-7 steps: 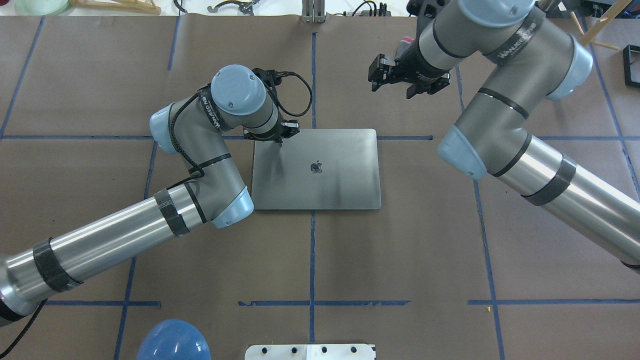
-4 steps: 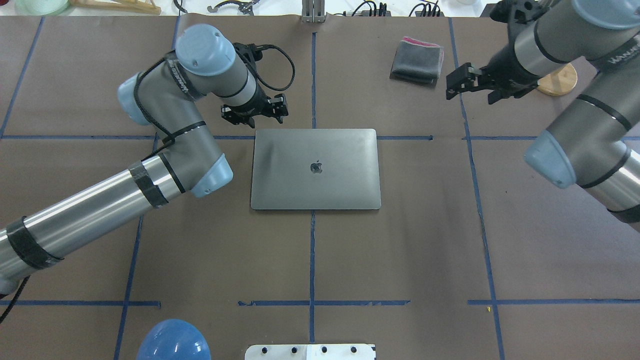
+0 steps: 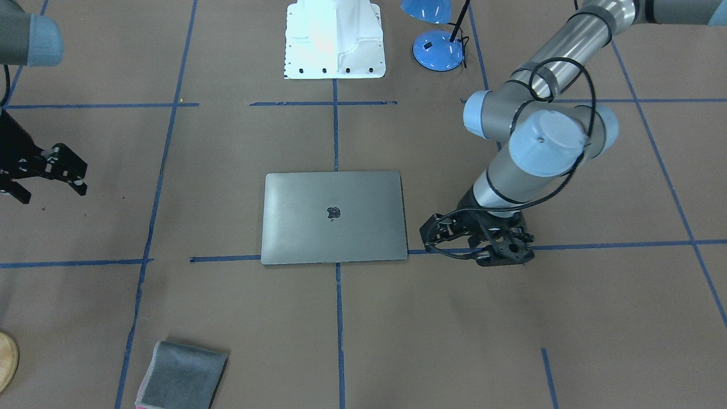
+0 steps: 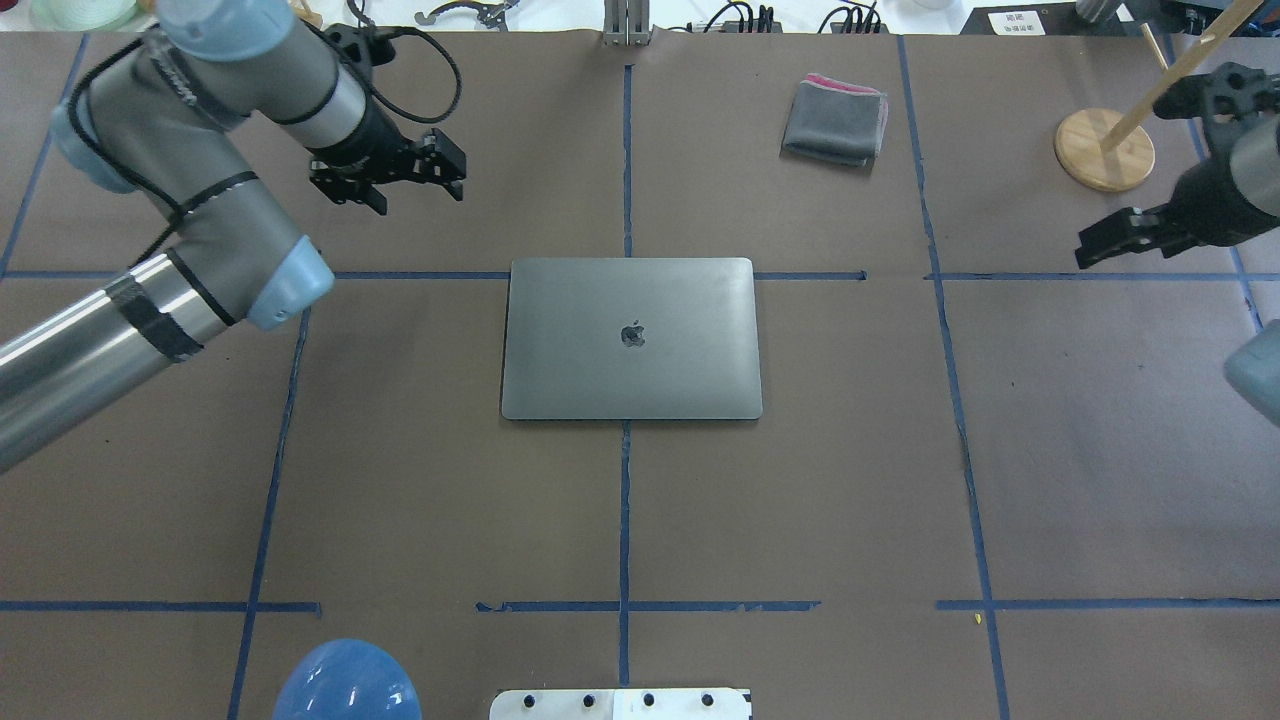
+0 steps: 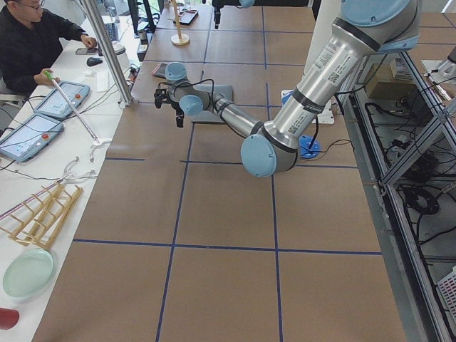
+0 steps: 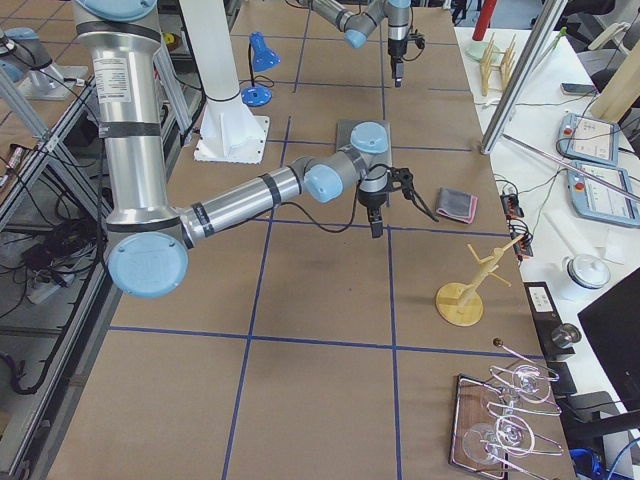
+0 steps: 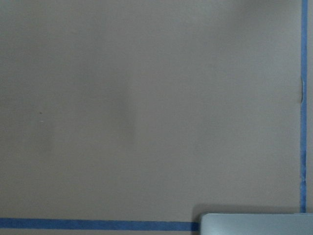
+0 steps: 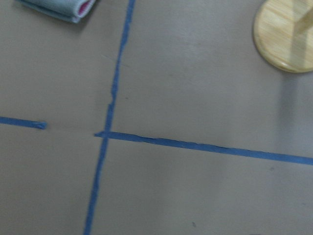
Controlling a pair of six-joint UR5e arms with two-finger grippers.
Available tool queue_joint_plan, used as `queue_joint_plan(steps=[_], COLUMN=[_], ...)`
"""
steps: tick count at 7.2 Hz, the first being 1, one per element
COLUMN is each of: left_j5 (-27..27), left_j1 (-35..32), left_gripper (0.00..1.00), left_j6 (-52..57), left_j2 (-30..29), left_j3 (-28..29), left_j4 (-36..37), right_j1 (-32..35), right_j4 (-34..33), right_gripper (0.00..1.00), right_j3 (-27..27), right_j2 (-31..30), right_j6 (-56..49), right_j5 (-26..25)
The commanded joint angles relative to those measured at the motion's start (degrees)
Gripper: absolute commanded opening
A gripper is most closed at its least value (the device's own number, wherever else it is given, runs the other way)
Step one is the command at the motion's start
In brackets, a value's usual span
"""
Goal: Close laptop
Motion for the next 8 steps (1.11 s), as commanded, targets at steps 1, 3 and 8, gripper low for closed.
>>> queue_joint_plan(steps=[1,3,8], left_j5=[-3.98,-3.99,-4.86], left_j1=[-7.84,-12.76,-33.17], left_gripper=[1.00,1.00,1.00], left_j6=[10.65,23.98,60.76], left_j2=[9.49,20.37,29.40], left_j3=[-8.95,-18.52,-7.08], left_j4=[6.12,16.74,21.97], right_j1=[5.04,5.31,15.13], right_j4=[0.10,0.11,-7.35], right_gripper=[0.99,0.99,0.99], right_j3=[-0.03,-0.21,-3.01], right_j2=[-6.12,-5.69,-5.17], right_j6=[-5.27,-5.18,-11.55], right_j5=[-0.13,-0.66,14.69])
